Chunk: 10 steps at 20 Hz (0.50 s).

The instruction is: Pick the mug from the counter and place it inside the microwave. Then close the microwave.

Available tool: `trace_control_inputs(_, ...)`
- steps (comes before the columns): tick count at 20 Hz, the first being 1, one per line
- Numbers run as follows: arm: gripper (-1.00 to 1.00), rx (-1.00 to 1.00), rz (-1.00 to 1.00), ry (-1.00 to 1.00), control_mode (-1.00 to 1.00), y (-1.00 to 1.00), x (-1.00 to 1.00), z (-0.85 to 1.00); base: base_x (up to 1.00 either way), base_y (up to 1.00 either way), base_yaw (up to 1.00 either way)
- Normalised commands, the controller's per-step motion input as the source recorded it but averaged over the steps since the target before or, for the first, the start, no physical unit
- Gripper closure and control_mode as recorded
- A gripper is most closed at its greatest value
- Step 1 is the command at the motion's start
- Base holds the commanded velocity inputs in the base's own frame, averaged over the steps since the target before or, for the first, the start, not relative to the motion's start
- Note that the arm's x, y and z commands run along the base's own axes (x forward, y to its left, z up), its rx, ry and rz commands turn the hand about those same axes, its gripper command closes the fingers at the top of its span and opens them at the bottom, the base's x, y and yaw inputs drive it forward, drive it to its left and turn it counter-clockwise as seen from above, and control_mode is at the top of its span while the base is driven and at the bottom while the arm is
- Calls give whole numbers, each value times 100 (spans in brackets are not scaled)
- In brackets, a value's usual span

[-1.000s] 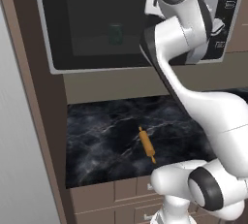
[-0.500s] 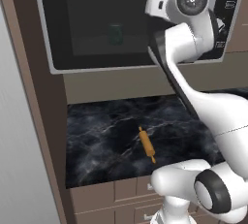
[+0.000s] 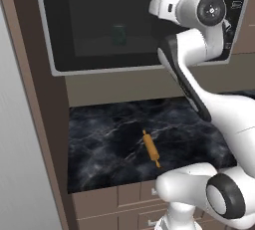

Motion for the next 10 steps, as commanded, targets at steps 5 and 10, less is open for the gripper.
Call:
trace_control_inputs(5, -100, 0, 11, -1, -100, 0, 41, 0, 0, 0, 0)
trace_control_inputs(10, -100, 0, 6, 0, -100, 0, 31, 1, 0, 0, 0)
